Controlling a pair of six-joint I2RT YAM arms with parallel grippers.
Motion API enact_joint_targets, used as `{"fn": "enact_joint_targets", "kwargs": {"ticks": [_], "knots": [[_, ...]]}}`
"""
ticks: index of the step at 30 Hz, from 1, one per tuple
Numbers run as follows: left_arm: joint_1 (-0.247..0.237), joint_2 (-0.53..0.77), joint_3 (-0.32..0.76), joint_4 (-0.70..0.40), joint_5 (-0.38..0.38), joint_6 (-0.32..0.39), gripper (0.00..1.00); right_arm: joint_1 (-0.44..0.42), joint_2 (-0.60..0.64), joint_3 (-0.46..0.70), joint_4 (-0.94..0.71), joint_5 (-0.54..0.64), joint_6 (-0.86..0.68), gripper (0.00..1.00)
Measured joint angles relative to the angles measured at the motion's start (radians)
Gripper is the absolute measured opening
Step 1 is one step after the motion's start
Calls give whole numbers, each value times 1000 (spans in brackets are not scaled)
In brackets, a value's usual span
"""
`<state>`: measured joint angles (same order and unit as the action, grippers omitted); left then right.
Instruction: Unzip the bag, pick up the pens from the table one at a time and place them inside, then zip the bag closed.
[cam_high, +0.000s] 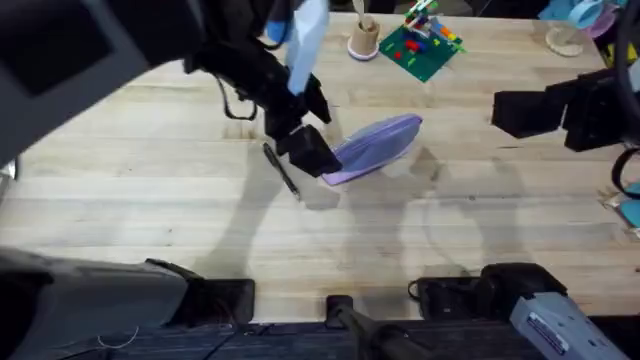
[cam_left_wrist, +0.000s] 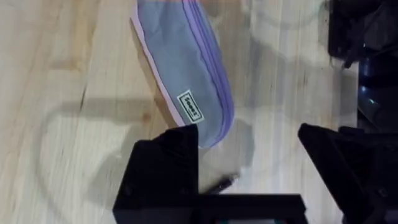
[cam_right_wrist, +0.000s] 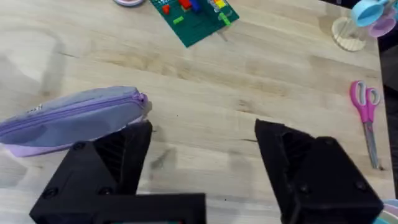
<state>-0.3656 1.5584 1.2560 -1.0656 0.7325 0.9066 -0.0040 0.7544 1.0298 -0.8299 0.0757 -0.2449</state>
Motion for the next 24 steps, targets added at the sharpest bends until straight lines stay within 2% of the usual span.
{"fn": "enact_joint_targets", "kwargs": {"ticks": [8, 24], "knots": [[-50, 113, 0, 79, -6, 3, 995, 0, 0, 0, 0, 0, -11, 995], [-97, 223, 0, 143, -49, 4, 997, 0, 0, 0, 0, 0, -14, 996]]}}
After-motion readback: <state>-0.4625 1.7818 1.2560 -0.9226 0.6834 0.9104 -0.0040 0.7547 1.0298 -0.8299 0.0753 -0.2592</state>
